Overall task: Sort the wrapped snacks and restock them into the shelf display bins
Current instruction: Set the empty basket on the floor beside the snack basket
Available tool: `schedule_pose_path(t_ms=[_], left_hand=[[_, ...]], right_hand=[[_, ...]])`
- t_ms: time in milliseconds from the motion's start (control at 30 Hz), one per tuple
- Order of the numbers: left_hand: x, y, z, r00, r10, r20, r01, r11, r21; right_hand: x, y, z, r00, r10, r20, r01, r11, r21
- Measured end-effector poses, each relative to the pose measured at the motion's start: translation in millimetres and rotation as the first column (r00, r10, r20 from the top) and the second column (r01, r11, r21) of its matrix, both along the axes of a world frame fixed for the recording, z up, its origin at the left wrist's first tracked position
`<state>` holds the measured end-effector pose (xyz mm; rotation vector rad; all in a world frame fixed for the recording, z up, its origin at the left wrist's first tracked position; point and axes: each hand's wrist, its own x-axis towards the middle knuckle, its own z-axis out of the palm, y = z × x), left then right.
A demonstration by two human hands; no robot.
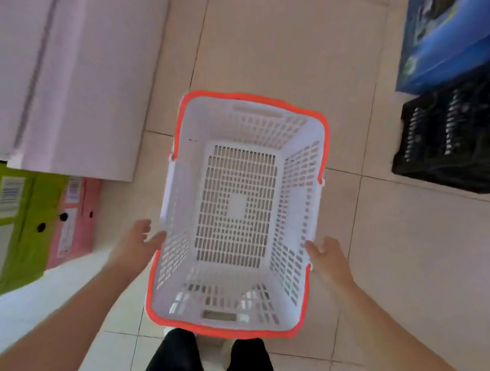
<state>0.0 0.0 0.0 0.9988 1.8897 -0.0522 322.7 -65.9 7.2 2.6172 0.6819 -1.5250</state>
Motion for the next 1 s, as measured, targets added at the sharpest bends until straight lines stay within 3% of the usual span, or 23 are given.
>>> schedule_pose_path(t_ms=[133,367,500,700,867,1000], left_hand=[[16,19,-41,0.986,0.092,0.142,-0.094,0.996,0.006],[19,30,-85,0.981,0.190,0.046,-0.193,0.980,0.053],[22,25,-56,0.963,0.262,0.065,-0.266,0.962,0.067],[56,45,74,0.971,0.177,0.163,-0.192,0.978,0.081],[107,71,241,0.963,0.117,0.242,-0.159,0.974,0.163],[142,101,370,0.971,-0.043,0.233,-0.033,0.949,0.314]], right_hand=[[5,6,-42,0.982,-0.178,-0.057,0.179,0.984,0.014],[6,7,-71,0.949,-0.294,-0.110,0.298,0.955,0.017],[10,3,-37,0.921,-0.365,-0.135,0.376,0.925,0.060],[51,5,99,0.926,-0.343,-0.155,0.367,0.916,0.161],[103,18,260,0.946,-0.274,-0.170,0.313,0.906,0.283],[135,36,377,0.948,-0.282,-0.149,0.318,0.863,0.393]])
